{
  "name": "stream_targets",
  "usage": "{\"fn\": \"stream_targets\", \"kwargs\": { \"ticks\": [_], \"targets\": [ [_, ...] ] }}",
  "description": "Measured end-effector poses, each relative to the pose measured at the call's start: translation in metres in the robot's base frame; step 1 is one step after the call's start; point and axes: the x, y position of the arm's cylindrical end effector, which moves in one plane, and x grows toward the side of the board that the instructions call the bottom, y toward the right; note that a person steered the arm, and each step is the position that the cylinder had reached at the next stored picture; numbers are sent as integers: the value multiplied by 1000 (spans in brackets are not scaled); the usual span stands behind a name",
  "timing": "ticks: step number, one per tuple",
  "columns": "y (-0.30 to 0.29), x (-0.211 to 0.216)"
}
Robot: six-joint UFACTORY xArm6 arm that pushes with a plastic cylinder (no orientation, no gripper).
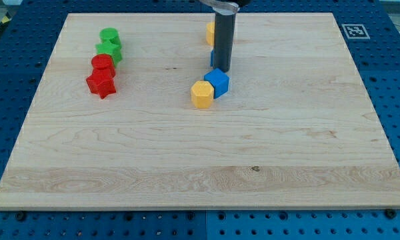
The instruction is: Push the yellow hexagon right a bit
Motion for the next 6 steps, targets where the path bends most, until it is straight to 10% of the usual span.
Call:
{"fn": "stream_targets", "kwargs": {
  "ticks": [2, 6],
  "targets": [
    [-74, 27],
    [-43, 96]
  ]
}}
